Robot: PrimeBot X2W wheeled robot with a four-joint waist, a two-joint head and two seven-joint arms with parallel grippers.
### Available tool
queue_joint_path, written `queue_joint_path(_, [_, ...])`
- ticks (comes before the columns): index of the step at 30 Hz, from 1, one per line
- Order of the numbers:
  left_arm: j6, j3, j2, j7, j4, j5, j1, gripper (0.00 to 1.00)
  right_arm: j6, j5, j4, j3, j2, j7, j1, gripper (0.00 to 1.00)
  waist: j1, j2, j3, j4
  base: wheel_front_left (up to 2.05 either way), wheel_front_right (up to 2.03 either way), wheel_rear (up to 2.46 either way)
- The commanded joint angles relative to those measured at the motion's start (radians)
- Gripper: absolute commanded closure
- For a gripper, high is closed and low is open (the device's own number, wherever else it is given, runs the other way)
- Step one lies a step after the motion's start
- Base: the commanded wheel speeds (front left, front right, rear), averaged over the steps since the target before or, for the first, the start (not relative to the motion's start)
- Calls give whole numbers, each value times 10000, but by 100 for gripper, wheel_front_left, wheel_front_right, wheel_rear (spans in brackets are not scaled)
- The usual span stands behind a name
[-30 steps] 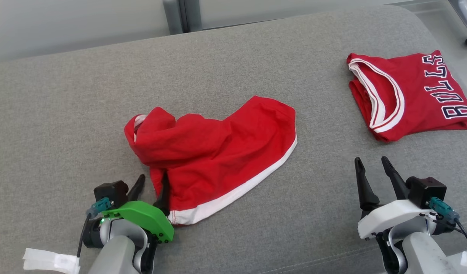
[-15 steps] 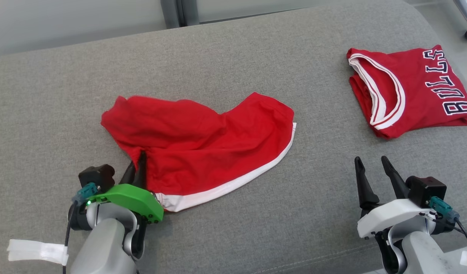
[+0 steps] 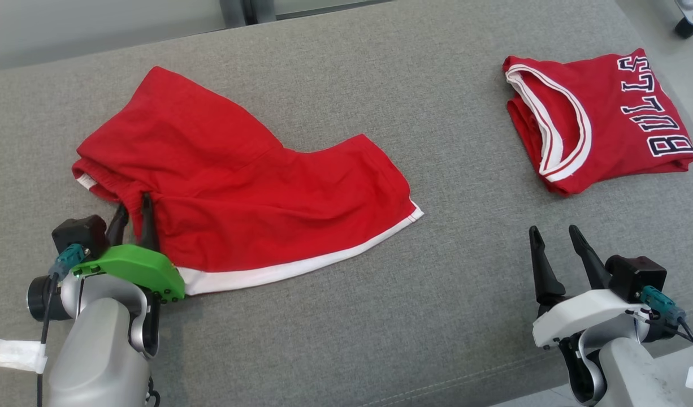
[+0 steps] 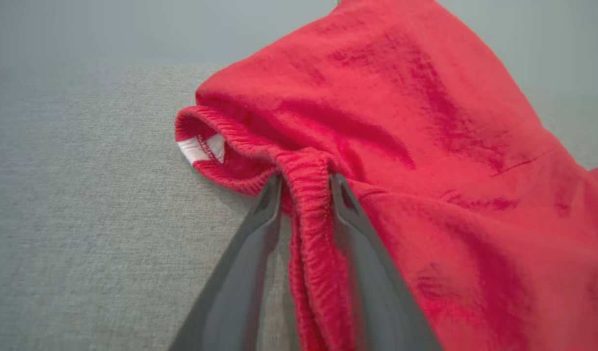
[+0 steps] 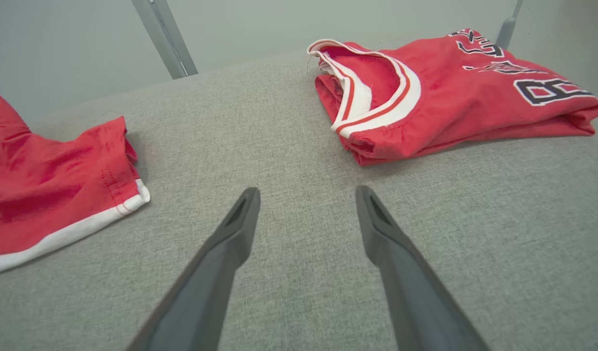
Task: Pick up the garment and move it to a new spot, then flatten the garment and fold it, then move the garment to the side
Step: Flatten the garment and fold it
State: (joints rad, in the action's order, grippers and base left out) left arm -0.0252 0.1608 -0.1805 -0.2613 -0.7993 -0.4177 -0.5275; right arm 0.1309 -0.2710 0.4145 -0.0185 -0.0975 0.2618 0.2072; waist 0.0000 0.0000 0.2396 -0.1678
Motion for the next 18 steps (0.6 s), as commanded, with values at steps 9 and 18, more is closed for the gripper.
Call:
queue_joint_path(9, [248,-838,175,-33,1319,726,1353,0,-8,110,-210,21,99,34,-264,0,0,0,-745,210,0,0,0])
queue_joint_path(18, [149,-1341,799,-33,3635,1902,3527,0,-8,446,-611,-62,243,35,-671,0,0,0,-1430,577,0,0,0])
